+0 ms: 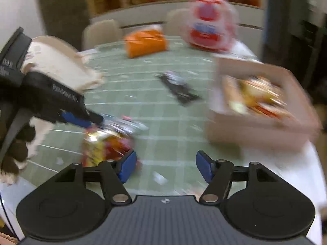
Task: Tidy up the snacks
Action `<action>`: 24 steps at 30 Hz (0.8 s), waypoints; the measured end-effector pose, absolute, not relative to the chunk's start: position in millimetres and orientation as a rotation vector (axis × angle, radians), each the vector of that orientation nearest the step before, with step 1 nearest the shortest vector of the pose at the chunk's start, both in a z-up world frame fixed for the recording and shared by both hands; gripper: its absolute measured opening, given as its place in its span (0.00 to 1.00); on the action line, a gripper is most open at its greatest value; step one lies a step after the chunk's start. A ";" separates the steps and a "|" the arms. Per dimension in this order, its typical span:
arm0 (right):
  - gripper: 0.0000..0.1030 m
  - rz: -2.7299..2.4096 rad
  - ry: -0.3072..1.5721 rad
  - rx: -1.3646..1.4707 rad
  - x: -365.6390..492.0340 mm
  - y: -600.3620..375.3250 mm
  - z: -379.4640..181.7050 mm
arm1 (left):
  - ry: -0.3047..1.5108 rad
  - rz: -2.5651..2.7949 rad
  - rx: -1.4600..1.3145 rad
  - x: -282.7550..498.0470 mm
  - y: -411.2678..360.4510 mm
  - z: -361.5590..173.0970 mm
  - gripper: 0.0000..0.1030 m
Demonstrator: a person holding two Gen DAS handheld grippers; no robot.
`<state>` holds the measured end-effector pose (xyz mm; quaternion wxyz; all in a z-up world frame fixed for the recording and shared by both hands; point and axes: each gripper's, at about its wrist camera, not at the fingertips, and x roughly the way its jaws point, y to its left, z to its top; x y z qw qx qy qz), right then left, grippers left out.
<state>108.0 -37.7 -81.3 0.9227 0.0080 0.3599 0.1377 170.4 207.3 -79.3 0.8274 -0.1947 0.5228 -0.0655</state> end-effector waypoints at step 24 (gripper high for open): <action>0.38 0.312 0.953 0.067 128.9 -20.3 -109.8 | 1.203 -0.387 -0.474 138.7 182.4 -98.9 0.37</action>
